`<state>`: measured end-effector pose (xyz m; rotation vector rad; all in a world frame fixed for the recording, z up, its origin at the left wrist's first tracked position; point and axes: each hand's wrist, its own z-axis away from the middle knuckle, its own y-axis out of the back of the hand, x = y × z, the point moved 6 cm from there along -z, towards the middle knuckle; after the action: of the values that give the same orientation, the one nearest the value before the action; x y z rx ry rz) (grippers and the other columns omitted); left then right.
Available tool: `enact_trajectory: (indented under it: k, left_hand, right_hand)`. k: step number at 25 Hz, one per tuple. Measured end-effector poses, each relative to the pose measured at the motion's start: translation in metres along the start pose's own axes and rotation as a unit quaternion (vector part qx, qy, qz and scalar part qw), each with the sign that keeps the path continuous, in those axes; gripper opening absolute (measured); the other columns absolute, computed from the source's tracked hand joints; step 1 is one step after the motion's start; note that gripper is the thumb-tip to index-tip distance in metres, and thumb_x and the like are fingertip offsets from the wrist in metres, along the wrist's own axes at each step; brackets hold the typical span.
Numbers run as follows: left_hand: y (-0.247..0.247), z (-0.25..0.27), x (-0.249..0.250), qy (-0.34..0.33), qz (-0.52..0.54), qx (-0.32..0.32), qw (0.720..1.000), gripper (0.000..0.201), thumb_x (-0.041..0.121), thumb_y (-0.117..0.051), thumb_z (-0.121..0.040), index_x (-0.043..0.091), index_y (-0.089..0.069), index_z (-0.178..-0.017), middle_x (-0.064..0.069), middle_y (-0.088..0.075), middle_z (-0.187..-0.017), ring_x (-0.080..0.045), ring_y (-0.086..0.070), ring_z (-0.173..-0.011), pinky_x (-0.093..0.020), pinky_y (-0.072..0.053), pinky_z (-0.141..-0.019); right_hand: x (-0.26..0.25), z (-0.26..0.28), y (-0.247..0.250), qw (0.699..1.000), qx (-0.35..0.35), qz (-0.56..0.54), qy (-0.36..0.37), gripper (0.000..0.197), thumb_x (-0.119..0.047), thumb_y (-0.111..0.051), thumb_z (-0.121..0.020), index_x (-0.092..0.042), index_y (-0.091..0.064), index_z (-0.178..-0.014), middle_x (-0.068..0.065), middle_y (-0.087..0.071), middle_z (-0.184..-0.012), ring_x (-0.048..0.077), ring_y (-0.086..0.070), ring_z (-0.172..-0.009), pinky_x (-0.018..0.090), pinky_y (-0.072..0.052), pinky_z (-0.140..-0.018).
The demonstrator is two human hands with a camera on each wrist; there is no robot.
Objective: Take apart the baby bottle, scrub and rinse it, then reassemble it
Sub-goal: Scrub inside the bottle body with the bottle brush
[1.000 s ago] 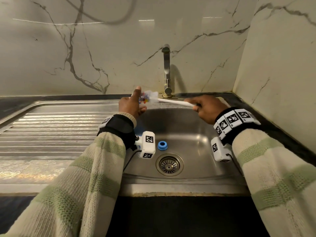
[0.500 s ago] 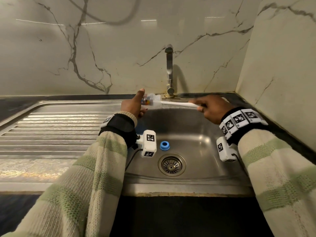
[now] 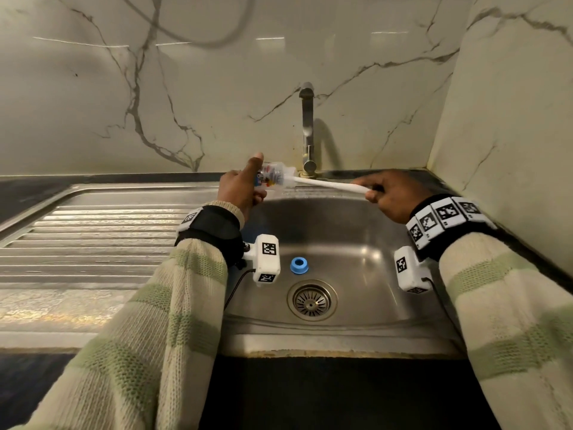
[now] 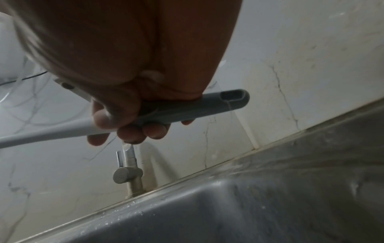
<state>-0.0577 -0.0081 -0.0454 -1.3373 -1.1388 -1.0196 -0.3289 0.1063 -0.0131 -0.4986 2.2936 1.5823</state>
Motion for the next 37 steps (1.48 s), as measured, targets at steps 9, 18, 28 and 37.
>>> enact_trajectory:
  k: [9,18,28,37]
  left_hand:
    - [-0.005,0.000,0.005,-0.034,-0.070,0.002,0.997,0.046,0.054,-0.068,-0.087,0.010,-0.069,-0.102,-0.008,-0.066,-0.076,-0.015,-0.053,-0.054,-0.025,-0.044,-0.049]
    - [0.000,-0.003,-0.003,-0.005,-0.126,0.027,0.992,0.049,0.057,-0.070,-0.084,0.009,-0.071,-0.093,-0.007,-0.064,-0.065,-0.014,-0.049,-0.046,-0.025,-0.044,-0.047]
    - [0.019,-0.007,-0.005,0.069,-0.085,0.055,0.992,0.056,0.061,-0.072,-0.077,0.009,-0.066,-0.099,-0.013,-0.072,-0.079,-0.021,-0.067,-0.064,-0.021,-0.039,-0.041]
    - [0.021,-0.007,0.012,-0.071,-0.085,0.041,0.993,0.046,0.049,-0.065,-0.091,0.008,-0.065,-0.112,-0.010,-0.065,-0.087,-0.014,-0.054,-0.055,-0.024,-0.044,-0.048]
  right_hand:
    - [-0.015,0.003,0.003,0.993,0.035,0.112,0.004,0.040,-0.014,-0.055,-0.088,-0.034,-0.063,-0.122,0.003,-0.069,-0.108,0.029,-0.062,-0.098,0.031,-0.046,-0.082]
    - [-0.001,-0.001,0.006,0.988,0.037,0.149,-0.023,0.039,-0.011,-0.057,-0.087,-0.030,-0.064,-0.119,0.005,-0.068,-0.114,0.031,-0.059,-0.108,0.049,-0.039,-0.101]
    - [-0.019,0.004,0.027,0.976,0.117,0.178,0.051,0.051,-0.011,-0.053,-0.078,-0.037,-0.064,-0.121,-0.003,-0.064,-0.102,0.025,-0.054,-0.106,0.042,-0.024,-0.094]
    - [-0.013,0.006,0.005,0.996,-0.024,0.085,-0.008,0.029,-0.022,-0.054,-0.095,-0.028,-0.067,-0.121,0.001,-0.070,-0.106,0.024,-0.062,-0.094,0.029,-0.044,-0.082]
